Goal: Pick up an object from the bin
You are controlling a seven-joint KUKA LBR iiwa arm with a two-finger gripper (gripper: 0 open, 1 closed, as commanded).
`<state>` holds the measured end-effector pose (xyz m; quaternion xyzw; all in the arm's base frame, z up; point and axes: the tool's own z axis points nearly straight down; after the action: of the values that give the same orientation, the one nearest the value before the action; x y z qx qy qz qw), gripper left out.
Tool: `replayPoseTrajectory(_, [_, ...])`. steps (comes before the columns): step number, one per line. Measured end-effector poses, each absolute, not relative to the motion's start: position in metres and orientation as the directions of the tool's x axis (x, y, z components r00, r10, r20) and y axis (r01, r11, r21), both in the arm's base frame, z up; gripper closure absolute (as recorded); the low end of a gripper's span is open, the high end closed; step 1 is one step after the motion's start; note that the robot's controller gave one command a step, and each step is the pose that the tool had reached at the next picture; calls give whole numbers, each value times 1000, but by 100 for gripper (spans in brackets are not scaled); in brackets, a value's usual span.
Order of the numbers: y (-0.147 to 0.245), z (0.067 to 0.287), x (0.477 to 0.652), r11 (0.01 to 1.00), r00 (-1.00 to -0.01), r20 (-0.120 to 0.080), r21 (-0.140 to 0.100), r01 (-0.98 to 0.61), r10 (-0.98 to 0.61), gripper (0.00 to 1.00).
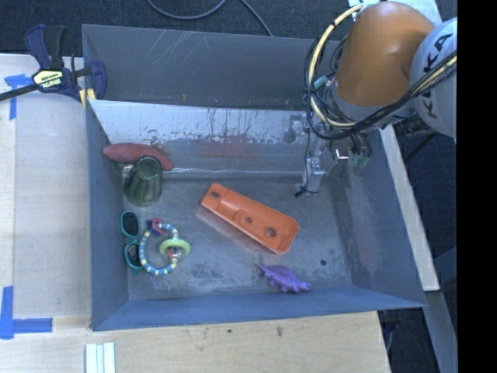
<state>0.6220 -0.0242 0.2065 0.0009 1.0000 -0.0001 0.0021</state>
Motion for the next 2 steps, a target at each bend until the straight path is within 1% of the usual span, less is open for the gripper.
replayPoseTrajectory(1, [-11,171,616,997,-997,-7,-1,-83,-83,0])
replayPoseTrajectory(2, [0,110,585,998,-998,-9,0,-59,-59,0])
